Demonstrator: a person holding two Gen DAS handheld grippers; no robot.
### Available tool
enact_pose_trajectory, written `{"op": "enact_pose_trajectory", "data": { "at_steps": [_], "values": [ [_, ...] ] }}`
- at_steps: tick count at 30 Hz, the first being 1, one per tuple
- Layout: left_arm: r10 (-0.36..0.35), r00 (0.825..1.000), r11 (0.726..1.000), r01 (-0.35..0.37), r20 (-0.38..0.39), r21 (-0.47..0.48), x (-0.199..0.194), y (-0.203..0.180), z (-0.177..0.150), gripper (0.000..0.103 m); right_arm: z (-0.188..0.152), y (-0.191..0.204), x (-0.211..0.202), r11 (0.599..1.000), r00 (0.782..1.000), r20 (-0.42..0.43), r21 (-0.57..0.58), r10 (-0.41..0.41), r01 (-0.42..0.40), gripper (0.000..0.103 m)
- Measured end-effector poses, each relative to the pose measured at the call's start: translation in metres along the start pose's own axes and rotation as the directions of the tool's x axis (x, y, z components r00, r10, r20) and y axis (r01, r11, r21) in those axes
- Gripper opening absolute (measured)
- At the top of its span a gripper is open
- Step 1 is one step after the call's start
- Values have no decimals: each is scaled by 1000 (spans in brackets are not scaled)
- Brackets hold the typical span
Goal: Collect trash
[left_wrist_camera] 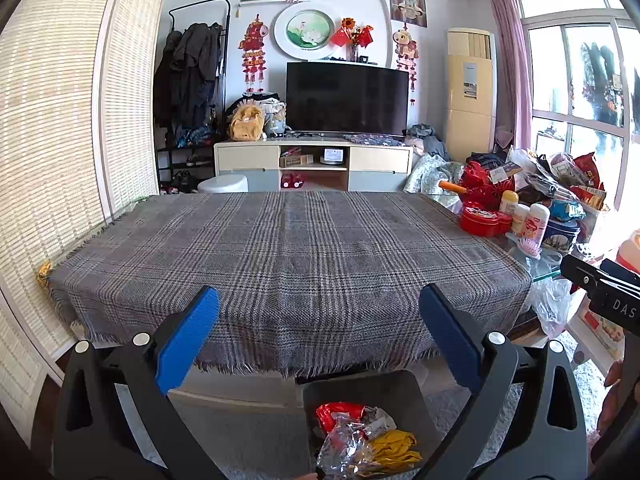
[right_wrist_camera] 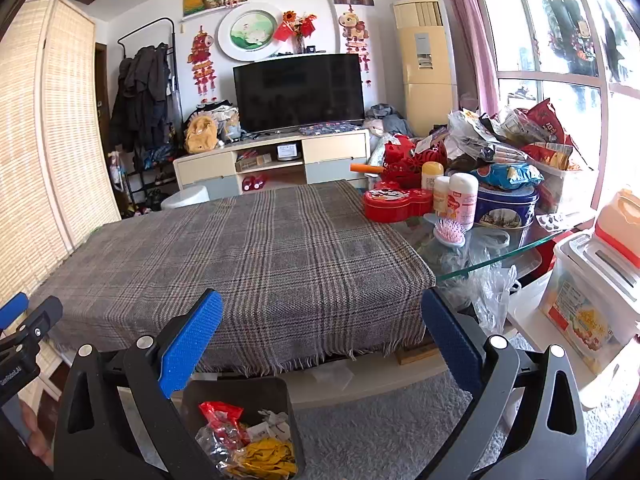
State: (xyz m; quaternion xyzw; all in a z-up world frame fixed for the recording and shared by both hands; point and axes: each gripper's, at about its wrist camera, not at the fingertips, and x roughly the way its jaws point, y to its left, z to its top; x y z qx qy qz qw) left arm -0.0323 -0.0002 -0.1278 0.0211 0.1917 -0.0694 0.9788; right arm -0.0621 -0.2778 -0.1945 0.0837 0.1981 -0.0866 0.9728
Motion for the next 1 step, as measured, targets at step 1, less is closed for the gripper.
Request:
{"op": "enact_pose_trajectory", "data": {
  "at_steps": [1],
  "values": [
    [0, 1000, 1000, 0, -3, -2, 0, 1, 0, 95, -1, 0, 0, 1000, 1000, -1, 2, 1, -1, 100]
  ]
}}
